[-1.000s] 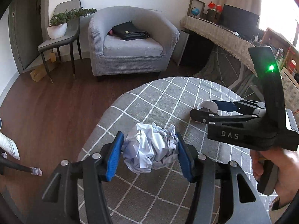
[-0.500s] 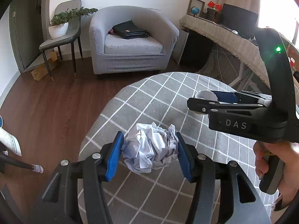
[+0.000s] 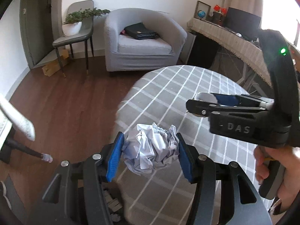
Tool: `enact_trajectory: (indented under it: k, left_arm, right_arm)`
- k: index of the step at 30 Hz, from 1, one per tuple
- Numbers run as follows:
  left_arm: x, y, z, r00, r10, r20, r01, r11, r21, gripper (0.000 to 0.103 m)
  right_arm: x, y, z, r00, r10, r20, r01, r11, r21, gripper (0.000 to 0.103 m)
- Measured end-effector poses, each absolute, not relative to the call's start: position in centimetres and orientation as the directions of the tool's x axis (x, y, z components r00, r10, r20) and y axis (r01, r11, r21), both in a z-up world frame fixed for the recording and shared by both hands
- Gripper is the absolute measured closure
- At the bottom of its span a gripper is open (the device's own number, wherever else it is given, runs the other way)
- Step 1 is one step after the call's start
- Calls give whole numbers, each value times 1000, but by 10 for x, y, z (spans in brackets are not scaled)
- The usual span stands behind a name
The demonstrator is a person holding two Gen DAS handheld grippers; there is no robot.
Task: Collect trash
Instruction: 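Drop the crumpled paper into the bin with the left gripper while the right carries the tape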
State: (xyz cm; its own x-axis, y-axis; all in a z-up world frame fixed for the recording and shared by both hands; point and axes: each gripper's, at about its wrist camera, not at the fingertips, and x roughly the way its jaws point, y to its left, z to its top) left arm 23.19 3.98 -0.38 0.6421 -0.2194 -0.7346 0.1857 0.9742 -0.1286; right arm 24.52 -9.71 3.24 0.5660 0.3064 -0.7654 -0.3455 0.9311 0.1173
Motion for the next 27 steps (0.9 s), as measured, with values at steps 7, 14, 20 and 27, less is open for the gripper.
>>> enact_trajectory:
  k: [7,14,20,27]
  left_arm:
    - [219,83,2,656,-166,-736,114,986,-121,46]
    - [208,119,-6,645,-136,-752,43,989,-142,46]
    - [186,145,-23,620,-109,-777,5,991,-136,46]
    - [146,170,-53,569,-97,-816,-25,991,-135,46]
  right_arm:
    - [228,-48,40,534,372,-759,-443,888,123,43]
    - [217,-15,36,506,401,-764,-477,868,139,43]
    - [198,-2,33,494,421,-761,-487,859,160,43]
    - [167,16,26,473,444,-761,-505,844,179,43]
